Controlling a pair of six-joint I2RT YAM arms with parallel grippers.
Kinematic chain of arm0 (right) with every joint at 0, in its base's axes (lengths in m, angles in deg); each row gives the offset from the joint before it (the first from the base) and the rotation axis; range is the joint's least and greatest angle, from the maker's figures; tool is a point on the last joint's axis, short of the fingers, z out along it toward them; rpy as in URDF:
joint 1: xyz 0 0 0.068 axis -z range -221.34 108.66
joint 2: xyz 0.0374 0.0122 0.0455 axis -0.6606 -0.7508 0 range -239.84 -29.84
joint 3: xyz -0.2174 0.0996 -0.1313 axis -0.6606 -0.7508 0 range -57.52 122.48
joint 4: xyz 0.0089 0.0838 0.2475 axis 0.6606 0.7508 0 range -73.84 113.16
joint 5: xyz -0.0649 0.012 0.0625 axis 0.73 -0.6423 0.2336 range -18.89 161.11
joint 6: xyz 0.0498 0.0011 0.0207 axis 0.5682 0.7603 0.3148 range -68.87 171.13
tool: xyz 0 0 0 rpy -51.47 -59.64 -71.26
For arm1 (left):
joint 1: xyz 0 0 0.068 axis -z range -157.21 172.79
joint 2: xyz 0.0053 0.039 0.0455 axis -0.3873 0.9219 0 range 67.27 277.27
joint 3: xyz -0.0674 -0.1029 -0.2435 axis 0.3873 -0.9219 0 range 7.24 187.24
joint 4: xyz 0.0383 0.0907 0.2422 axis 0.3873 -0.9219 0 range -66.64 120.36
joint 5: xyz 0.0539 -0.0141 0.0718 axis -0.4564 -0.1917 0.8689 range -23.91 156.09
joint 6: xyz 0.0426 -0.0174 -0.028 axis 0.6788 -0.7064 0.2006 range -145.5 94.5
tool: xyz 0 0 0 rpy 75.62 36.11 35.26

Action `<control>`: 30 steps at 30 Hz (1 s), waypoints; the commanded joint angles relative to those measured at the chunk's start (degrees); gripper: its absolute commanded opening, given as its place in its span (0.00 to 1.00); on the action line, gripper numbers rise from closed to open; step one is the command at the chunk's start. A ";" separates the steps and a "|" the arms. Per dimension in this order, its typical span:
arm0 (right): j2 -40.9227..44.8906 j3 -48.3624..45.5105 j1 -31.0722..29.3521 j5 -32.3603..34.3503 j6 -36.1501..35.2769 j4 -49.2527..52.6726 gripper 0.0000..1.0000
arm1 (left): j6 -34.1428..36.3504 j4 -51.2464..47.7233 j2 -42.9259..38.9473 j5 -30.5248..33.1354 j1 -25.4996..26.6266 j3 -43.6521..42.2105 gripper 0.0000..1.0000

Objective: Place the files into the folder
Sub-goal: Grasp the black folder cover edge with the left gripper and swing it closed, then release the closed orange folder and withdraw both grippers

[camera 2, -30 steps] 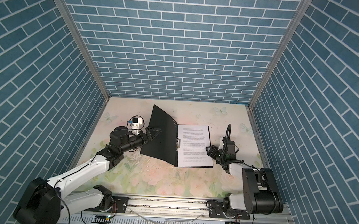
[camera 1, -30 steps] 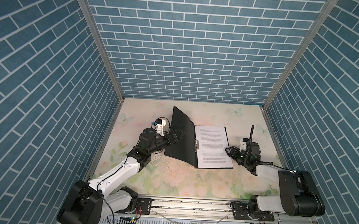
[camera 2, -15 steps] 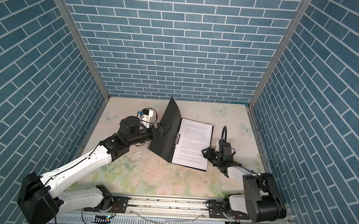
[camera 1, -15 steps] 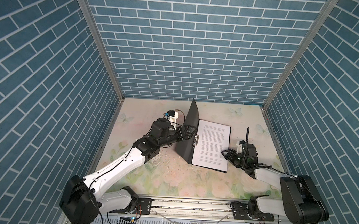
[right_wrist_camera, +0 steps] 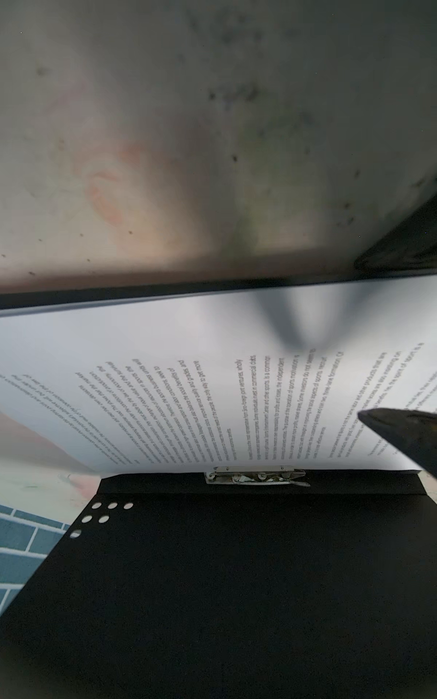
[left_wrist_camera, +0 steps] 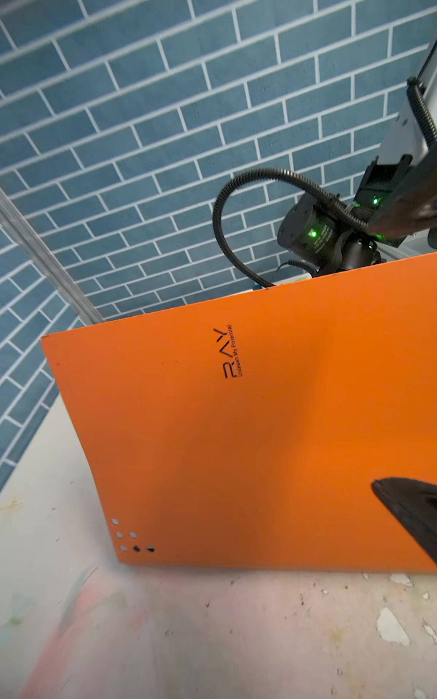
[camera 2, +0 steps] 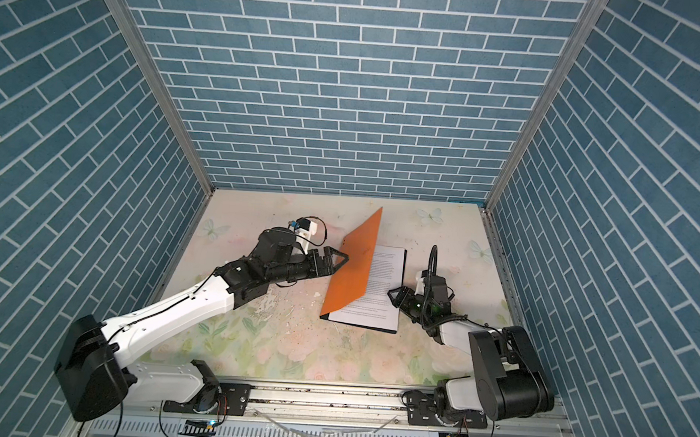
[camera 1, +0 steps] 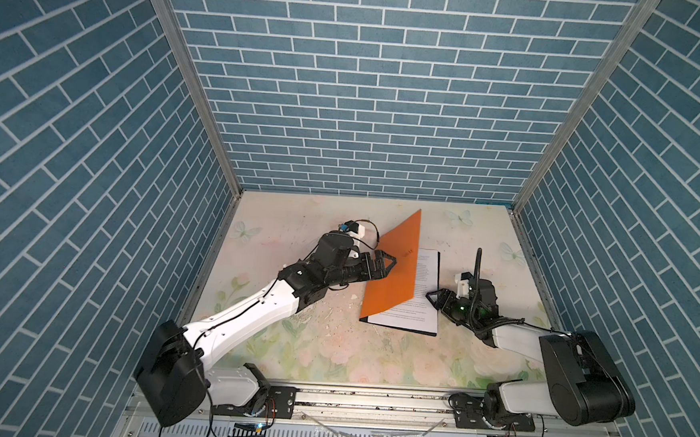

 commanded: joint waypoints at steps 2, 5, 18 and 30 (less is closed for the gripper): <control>5.82 0.26 0.86 5.19 -0.47 16.02 0.63 | 1.71 1.79 5.62 -1.49 2.86 4.83 1.00; 14.02 3.49 2.49 11.31 -4.79 28.78 0.69 | 4.01 0.44 5.45 0.91 2.91 5.02 1.00; 23.84 16.61 5.03 35.84 -25.01 40.10 0.83 | 16.23 -9.39 -4.43 12.88 -7.96 -5.11 1.00; 8.26 -4.67 8.19 43.97 -45.76 -25.13 0.88 | 33.73 -9.09 -10.80 31.99 -22.25 -14.92 1.00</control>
